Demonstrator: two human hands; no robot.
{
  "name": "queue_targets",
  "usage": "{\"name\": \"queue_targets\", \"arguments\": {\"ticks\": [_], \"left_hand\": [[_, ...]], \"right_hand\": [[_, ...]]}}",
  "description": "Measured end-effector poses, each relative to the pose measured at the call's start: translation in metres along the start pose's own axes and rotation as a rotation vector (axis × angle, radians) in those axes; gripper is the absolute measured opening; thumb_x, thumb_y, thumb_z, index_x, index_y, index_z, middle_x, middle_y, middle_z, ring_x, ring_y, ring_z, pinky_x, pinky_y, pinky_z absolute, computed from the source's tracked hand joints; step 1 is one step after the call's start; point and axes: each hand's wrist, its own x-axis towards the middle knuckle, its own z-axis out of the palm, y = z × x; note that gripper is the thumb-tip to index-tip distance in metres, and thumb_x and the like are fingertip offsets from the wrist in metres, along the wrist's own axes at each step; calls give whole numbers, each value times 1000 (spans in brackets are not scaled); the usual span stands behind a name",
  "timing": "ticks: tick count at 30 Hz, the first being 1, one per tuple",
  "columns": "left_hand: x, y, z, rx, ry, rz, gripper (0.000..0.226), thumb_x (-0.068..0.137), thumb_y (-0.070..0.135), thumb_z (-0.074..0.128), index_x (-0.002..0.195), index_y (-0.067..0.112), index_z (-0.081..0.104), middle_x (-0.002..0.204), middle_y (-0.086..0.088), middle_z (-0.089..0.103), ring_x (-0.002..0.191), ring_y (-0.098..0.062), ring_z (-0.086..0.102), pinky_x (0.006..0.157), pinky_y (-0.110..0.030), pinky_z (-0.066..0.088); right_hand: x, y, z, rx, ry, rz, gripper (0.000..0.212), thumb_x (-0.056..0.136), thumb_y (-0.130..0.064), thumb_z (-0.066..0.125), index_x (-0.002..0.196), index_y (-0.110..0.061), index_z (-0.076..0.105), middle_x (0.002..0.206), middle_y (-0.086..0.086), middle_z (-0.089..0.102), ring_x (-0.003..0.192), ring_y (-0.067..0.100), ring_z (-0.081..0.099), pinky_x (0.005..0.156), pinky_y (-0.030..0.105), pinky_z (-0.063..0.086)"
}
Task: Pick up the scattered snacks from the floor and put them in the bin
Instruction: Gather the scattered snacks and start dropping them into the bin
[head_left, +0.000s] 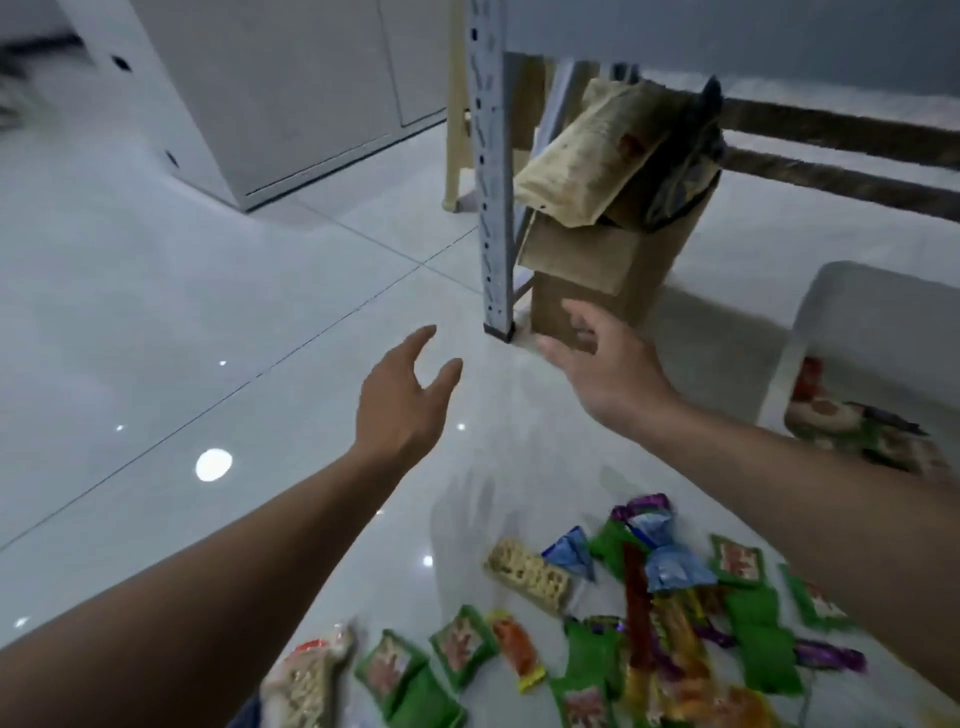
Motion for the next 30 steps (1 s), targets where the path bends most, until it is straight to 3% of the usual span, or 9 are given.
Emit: {"name": "queue_targets", "arguments": {"ticks": [7,13,23,30], "left_hand": [[-53,-103,-36,52,89,-250,53,93,43,54,142,29,41,147,6,43,136,-16,38,109,-31,28],[-101,-158,-48,143,92,-343,54,93,45,53,143,31,39,148,9,41,137,-14,36,110,-31,27],[-135,-206,-54,226,99,-401,56,92,47,53,143,31,38,148,6,41,136,-15,36,111,-35,30],[-160,-230,-58,233,71,-476,57,92,46,53,144,31,36,150,4,40,138,-16,34,113,-38,30]], "right_hand": [[-35,-10,117,-33,-304,-56,61,90,-50,57,144,-31,37,144,-4,44,131,15,42,107,36,39],[-70,-23,189,-73,-532,-161,62,91,-51,55,145,-30,35,147,-5,41,133,15,40,108,35,37],[-109,-12,238,-167,-795,-272,64,90,-48,58,146,-30,33,149,-6,39,136,14,37,111,36,35],[-127,-1,253,-358,-1024,-411,89,71,-66,68,145,-34,33,149,-9,38,133,13,38,108,35,37]]}}
